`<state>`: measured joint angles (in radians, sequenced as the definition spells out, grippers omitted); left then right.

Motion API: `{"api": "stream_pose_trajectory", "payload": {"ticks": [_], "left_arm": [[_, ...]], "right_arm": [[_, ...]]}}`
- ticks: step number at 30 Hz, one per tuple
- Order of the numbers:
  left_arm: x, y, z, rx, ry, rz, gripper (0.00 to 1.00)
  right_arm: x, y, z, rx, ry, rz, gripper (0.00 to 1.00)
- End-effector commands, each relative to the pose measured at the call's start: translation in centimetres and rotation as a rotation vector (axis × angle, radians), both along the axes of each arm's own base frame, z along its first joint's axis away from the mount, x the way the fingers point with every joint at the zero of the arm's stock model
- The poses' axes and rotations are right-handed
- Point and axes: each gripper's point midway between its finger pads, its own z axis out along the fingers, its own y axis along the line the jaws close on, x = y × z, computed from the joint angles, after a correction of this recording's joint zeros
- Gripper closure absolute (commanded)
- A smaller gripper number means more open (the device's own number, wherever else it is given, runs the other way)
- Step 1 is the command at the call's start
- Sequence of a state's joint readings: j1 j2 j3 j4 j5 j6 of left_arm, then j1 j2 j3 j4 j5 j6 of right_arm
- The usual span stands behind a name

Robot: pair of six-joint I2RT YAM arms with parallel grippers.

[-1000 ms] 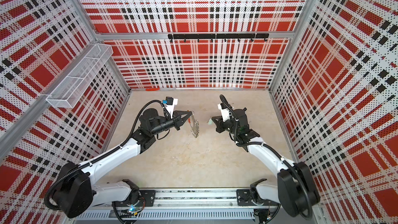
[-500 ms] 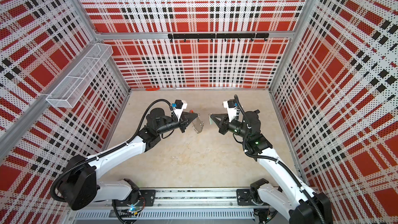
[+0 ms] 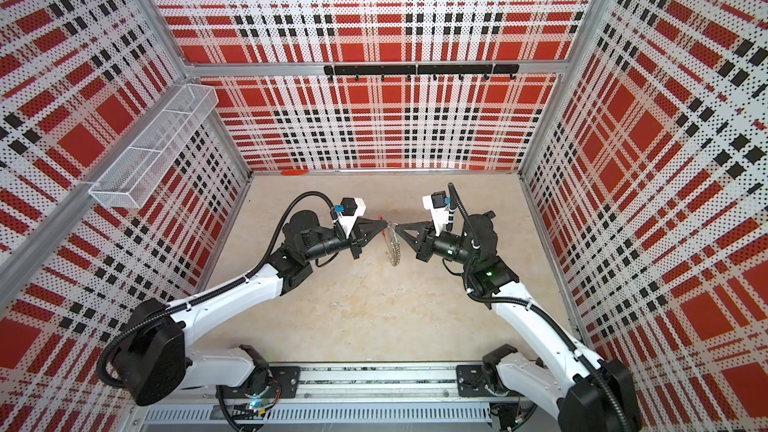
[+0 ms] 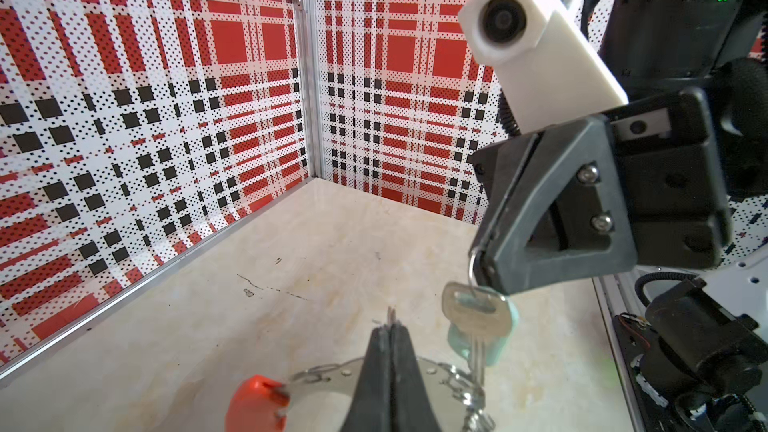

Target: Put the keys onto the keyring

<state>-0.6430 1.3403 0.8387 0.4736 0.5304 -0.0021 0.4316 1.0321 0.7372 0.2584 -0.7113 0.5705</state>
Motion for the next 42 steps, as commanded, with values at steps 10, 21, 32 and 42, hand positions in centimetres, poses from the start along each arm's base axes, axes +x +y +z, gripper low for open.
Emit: {"api": "stream_pose_trajectory", "payload": {"ticks": [10, 21, 32, 42], "left_arm": [[-0.6, -0.8, 3.1, -0.067, -0.058, -0.049, 1.0], [-0.6, -0.8, 3.3, -0.081, -0.038, -0.061, 1.0], [-0.4, -0.6, 3.6, -0.094, -0.021, -0.06, 1.0], [0.0, -0.6, 3.6, -0.102, -0.008, -0.057, 1.0]], "right_arm": [[1.4, 0.6, 1.1, -0.023, -0.051, -0.026, 1.0], [2.3, 1.0, 0.4, -0.087, -0.063, -0.061, 1.0], [2.1, 0.8, 0.0, -0.126, -0.085, -0.086, 1.0], [1.4, 0.6, 0.2, -0.134, -0.113, -0.079, 1.0]]}}
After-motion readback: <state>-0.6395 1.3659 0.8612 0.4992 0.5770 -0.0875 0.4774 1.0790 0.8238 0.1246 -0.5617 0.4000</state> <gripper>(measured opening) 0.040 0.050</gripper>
